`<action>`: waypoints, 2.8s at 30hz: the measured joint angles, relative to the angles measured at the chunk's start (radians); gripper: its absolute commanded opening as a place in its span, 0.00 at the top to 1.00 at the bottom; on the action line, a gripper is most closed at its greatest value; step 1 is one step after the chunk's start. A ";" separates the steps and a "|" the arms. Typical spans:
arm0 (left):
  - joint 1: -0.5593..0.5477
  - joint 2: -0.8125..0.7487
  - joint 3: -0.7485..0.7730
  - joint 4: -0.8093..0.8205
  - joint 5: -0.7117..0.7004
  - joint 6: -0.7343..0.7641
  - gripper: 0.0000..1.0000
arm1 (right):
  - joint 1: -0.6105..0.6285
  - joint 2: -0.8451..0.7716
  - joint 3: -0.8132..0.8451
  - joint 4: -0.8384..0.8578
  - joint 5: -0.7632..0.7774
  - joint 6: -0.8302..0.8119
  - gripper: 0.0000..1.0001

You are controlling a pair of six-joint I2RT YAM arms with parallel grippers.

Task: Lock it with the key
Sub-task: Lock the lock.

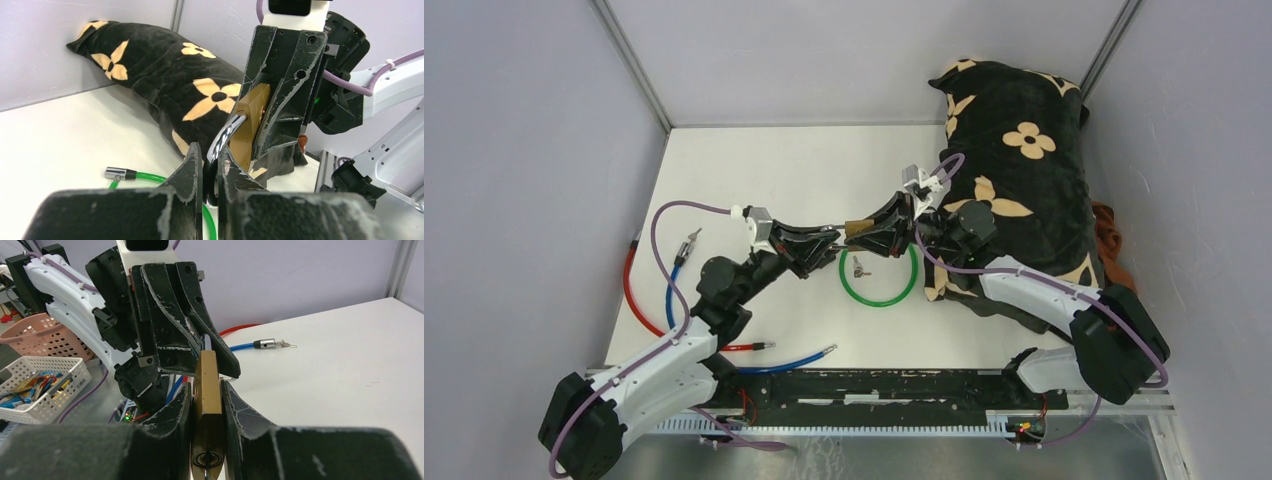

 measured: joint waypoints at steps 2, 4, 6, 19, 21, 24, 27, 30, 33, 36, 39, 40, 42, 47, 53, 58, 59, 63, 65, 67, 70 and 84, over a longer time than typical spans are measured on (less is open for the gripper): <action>-0.001 0.003 0.000 -0.003 -0.014 0.010 0.98 | -0.001 0.009 0.004 -0.006 0.000 -0.018 1.00; -0.002 0.005 0.001 -0.014 -0.017 0.030 0.98 | -0.003 0.020 0.004 -0.017 -0.006 -0.040 1.00; -0.002 0.003 0.005 -0.035 -0.017 0.056 0.98 | -0.003 0.030 0.004 -0.035 -0.014 -0.066 1.00; -0.011 0.045 0.019 -0.166 -0.030 0.125 0.98 | -0.003 0.122 0.020 -0.112 -0.076 -0.122 1.00; -0.011 0.049 0.020 -0.183 -0.040 0.130 0.98 | -0.003 0.141 0.020 -0.111 -0.079 -0.122 1.00; -0.011 0.054 0.020 -0.207 -0.047 0.137 0.98 | -0.003 0.157 0.020 -0.114 -0.084 -0.122 1.00; -0.014 0.054 0.021 -0.224 -0.050 0.143 0.98 | -0.003 0.157 0.020 -0.135 -0.087 -0.126 1.00; -0.023 0.040 0.024 -0.251 -0.051 0.151 0.98 | -0.003 0.139 0.020 -0.177 -0.094 -0.145 0.97; -0.033 0.005 0.028 -0.286 -0.039 0.162 0.98 | 0.001 0.095 0.018 -0.239 -0.103 -0.179 0.67; -0.033 -0.035 0.051 -0.314 0.044 0.163 0.98 | 0.004 0.029 -0.003 -0.283 -0.102 -0.227 0.48; -0.034 -0.056 0.081 -0.355 0.149 0.163 0.98 | 0.010 -0.032 -0.012 -0.388 -0.108 -0.336 0.40; -0.025 -0.063 0.083 -0.374 0.187 0.164 0.98 | 0.011 -0.055 -0.012 -0.440 -0.113 -0.385 0.39; -0.007 -0.079 0.083 -0.421 0.233 0.166 0.98 | 0.006 -0.118 -0.010 -0.584 -0.129 -0.504 0.36; 0.025 -0.098 0.082 -0.509 0.287 0.179 0.98 | -0.028 -0.226 0.023 -0.903 -0.132 -0.768 0.40; 0.026 -0.102 0.082 -0.534 0.328 0.180 0.98 | -0.066 -0.251 0.029 -1.081 -0.124 -0.910 0.57; 0.026 -0.102 0.082 -0.535 0.335 0.180 0.98 | -0.069 -0.196 0.036 -1.106 -0.142 -0.916 0.59; 0.026 -0.102 0.082 -0.536 0.335 0.180 0.98 | -0.069 -0.187 0.036 -1.105 -0.150 -0.912 0.60; 0.026 -0.102 0.082 -0.537 0.335 0.180 0.98 | -0.069 -0.172 0.036 -1.073 -0.177 -0.880 0.67; 0.026 -0.102 0.082 -0.537 0.336 0.180 0.98 | -0.069 -0.172 0.034 -1.032 -0.188 -0.850 0.75; 0.026 -0.103 0.082 -0.536 0.337 0.180 0.98 | -0.069 -0.172 0.023 -0.985 -0.207 -0.811 0.88; 0.031 -0.104 0.082 -0.534 0.333 0.180 0.98 | -0.069 -0.168 0.012 -0.955 -0.219 -0.775 0.88; 0.053 -0.104 0.083 -0.561 0.344 0.180 0.98 | -0.068 -0.148 0.005 -0.970 -0.193 -0.809 1.00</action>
